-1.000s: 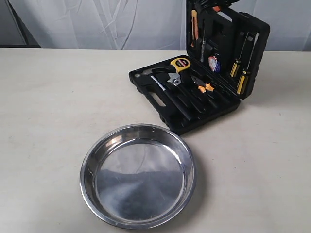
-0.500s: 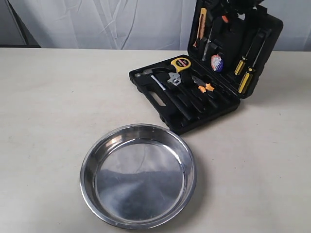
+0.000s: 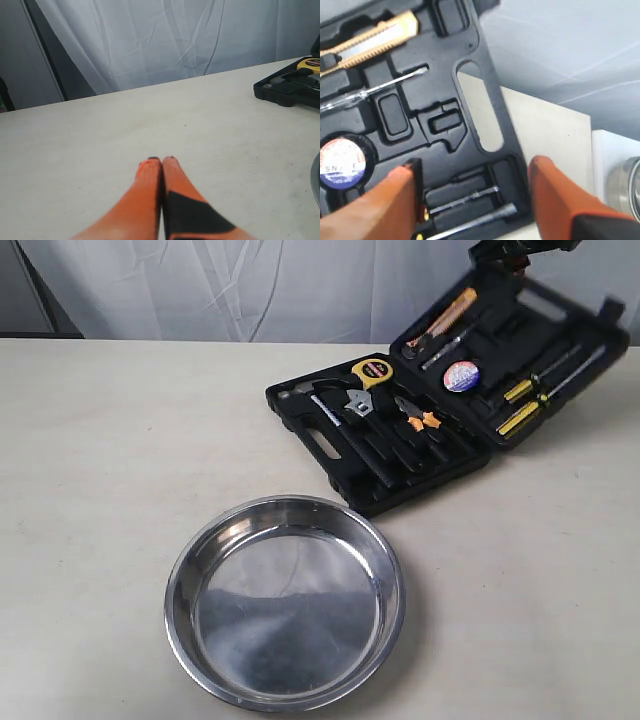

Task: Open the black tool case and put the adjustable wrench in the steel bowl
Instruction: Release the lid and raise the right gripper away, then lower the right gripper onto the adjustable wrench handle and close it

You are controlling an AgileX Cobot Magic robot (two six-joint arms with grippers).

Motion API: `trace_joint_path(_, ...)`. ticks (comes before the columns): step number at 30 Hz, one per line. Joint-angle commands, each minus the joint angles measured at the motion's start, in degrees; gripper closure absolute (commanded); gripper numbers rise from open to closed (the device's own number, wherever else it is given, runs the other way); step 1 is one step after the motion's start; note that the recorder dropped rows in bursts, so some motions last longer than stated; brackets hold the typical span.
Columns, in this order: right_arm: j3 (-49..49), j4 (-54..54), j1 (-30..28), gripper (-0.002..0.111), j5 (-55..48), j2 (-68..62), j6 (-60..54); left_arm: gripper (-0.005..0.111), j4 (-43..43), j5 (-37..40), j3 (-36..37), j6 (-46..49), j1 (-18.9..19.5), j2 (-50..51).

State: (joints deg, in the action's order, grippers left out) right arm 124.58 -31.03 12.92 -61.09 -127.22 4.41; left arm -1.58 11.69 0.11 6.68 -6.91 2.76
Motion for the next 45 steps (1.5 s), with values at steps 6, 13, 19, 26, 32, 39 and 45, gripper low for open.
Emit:
trace_joint_path(6,0.12,19.55,-0.29,0.082,-1.43,1.3,-0.73,0.106,-0.18,-0.57,-0.11,-0.22,0.06,-0.39)
trace_joint_path(13,0.12,58.57,-0.18,0.108,2.18,-5.77,-21.2,0.106,-0.18,-0.57,-0.11,-0.22,0.06,-0.39)
trace_joint_path(19,0.24,79.75,-0.18,0.108,-1.58,-12.13,-37.48,0.106,-0.18,-0.57,-0.11,-0.22,0.06,-0.39)
trace_joint_path(26,-1.66,60.18,0.58,0.108,-8.88,-11.18,-25.41,0.106,-0.18,-0.57,-0.11,-0.22,0.06,-0.39)
trace_joint_path(32,-7.94,51.45,0.8,0.108,-8.88,-3.22,-24.02,0.106,-0.18,-0.57,-0.11,-0.22,0.06,-0.39)
trace_joint_path(39,-22.42,44.24,0.8,0.108,-8.88,2.69,-18.25,0.106,-0.18,-0.57,-0.11,-0.22,0.06,-0.39)
trace_joint_path(45,-24.82,26.75,-0.42,0.108,-0.44,2.43,-6.84,0.106,-0.18,-0.57,-0.11,-0.22,0.06,-0.39)
